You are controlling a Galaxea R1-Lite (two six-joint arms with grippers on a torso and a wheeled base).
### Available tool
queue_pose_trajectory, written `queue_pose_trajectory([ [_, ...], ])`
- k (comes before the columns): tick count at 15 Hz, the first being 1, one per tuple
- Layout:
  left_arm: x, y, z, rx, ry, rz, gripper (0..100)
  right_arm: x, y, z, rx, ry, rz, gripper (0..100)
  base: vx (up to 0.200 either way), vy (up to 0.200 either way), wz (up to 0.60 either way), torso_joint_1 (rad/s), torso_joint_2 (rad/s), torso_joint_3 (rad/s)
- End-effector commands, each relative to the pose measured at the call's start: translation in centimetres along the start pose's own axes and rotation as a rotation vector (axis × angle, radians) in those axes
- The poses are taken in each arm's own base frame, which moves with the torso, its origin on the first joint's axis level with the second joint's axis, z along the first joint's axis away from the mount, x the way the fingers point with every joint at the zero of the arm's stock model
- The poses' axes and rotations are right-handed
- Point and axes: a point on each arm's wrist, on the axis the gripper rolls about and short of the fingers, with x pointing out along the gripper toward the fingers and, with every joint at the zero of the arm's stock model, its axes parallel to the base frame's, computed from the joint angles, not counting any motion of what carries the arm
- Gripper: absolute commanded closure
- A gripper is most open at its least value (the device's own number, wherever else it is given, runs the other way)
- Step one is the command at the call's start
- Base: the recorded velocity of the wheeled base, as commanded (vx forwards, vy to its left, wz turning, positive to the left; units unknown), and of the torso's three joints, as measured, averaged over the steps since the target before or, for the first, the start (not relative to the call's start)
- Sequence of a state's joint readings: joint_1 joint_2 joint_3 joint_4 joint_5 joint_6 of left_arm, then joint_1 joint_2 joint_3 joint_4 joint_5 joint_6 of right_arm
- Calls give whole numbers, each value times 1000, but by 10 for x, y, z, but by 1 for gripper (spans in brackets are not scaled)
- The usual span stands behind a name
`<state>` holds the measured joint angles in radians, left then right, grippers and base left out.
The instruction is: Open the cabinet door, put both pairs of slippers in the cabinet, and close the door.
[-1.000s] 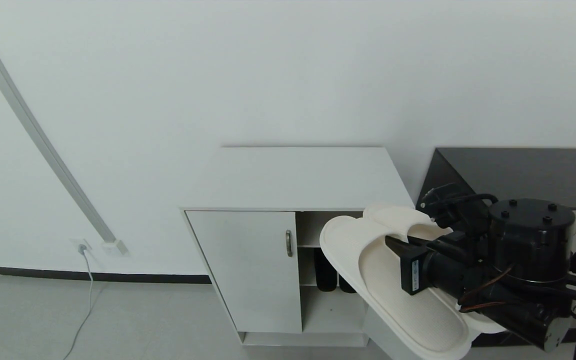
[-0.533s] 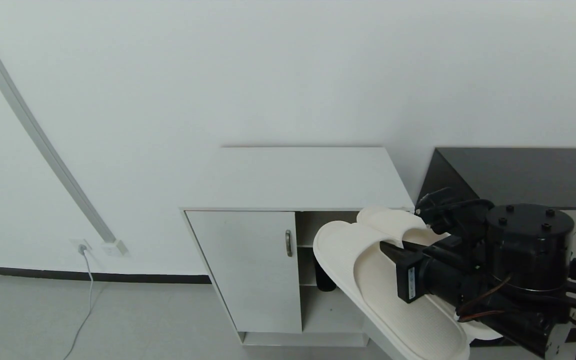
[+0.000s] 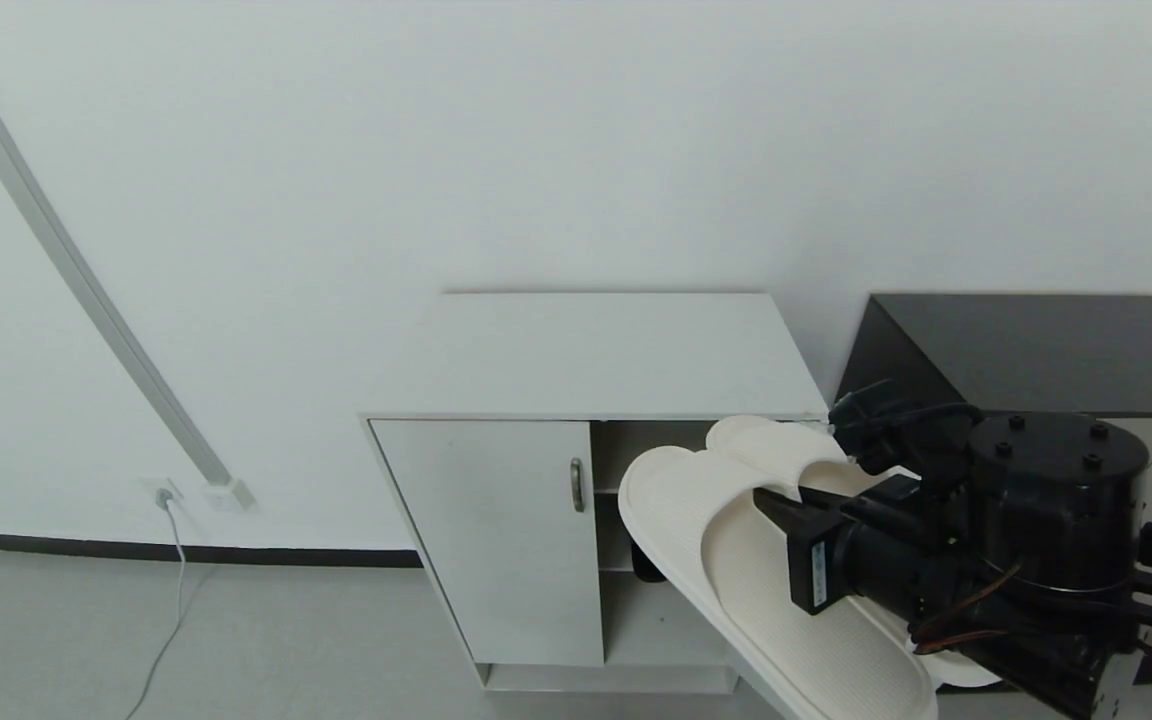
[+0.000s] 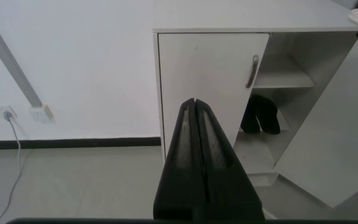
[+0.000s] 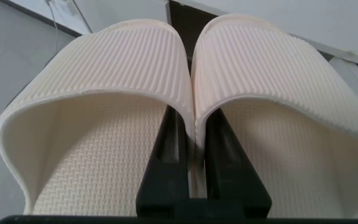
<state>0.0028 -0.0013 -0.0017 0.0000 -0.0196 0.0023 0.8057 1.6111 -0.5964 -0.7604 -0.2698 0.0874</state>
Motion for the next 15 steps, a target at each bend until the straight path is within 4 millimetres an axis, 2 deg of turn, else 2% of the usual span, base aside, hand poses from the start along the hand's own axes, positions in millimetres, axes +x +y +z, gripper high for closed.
queue_pose_trajectory([
  [1,0,0,0,-1,1,0,100,-1,1,-2,-4,8,5,100,0,0,0,-144,315,173],
  [9,0,0,0,-1,1,0,100,-1,2,-4,-6,12,4,100,0,0,0,-164,372,209],
  [15,0,0,0,-1,1,0,100,1,2,-8,-11,30,4,100,0,0,0,-225,536,308],
])
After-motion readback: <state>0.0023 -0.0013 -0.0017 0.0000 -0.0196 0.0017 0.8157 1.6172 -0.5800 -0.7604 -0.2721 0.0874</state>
